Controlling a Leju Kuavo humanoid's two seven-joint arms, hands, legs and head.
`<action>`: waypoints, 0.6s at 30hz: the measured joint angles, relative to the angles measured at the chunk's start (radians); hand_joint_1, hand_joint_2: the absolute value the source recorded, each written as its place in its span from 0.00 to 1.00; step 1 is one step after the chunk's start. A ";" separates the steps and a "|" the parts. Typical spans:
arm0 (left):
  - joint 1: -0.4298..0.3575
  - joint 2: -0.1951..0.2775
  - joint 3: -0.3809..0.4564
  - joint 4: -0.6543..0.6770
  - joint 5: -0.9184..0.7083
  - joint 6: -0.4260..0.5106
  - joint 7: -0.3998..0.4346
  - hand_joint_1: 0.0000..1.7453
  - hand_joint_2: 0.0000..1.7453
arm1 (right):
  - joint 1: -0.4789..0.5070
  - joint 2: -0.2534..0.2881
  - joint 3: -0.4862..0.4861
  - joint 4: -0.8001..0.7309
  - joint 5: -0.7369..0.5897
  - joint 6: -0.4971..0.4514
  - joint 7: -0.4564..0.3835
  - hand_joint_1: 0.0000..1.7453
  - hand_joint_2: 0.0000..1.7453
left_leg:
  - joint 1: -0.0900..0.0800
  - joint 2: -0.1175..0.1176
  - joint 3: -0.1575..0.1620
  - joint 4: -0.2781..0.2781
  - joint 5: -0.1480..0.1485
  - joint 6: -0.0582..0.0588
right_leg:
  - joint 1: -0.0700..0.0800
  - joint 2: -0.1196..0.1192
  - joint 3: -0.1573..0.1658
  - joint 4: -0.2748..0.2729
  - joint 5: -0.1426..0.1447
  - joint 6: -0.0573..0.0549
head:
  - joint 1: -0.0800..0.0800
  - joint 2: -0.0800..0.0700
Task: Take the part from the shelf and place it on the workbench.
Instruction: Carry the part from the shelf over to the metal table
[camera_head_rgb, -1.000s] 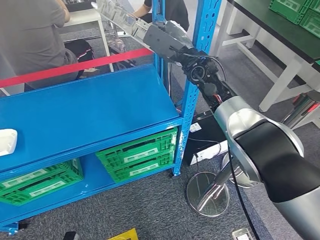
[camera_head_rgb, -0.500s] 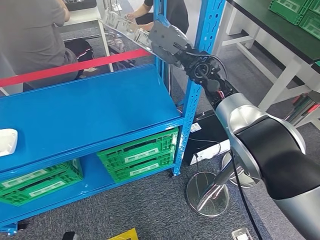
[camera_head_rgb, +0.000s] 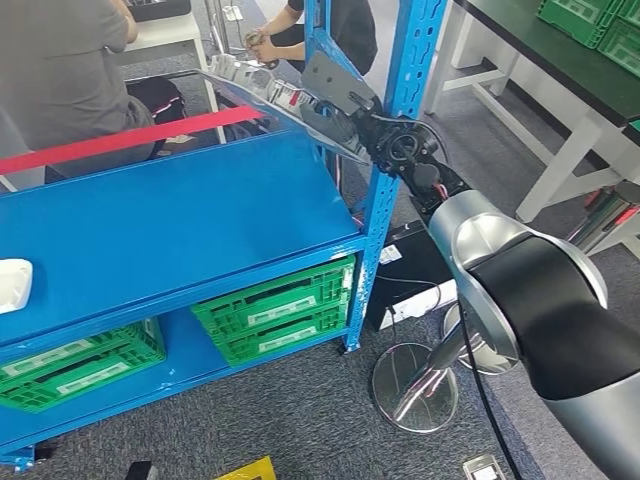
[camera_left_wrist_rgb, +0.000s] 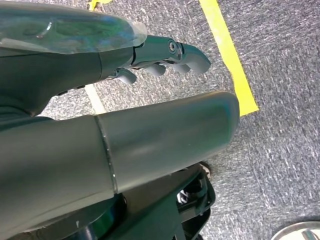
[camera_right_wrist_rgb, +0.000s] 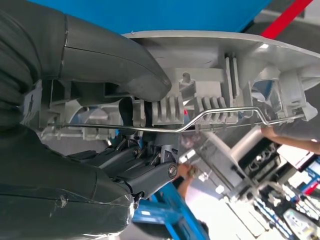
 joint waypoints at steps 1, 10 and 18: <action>0.000 0.000 0.000 0.000 0.000 0.000 -0.001 0.00 0.00 | 0.000 0.001 -0.003 0.005 -0.006 0.007 0.000 1.00 1.00 | 0.000 0.000 0.000 0.000 0.000 0.000 | 0.000 0.000 0.000 0.000 0.000 0.000 | 0.000 0.000; -0.001 0.000 -0.002 0.000 -0.004 -0.002 -0.007 0.00 0.00 | 0.001 0.033 -0.004 0.041 0.005 0.031 -0.007 1.00 1.00 | 0.000 0.005 0.000 -0.001 0.000 -0.001 | 0.000 0.007 0.000 0.000 0.001 0.000 | 0.000 0.000; -0.001 0.000 -0.002 0.000 -0.004 -0.002 -0.022 0.00 0.00 | 0.001 0.094 0.004 0.061 0.023 0.021 -0.011 1.00 1.00 | 0.000 0.014 0.002 -0.003 -0.001 -0.001 | 0.001 0.016 -0.003 0.001 0.002 0.000 | 0.000 0.000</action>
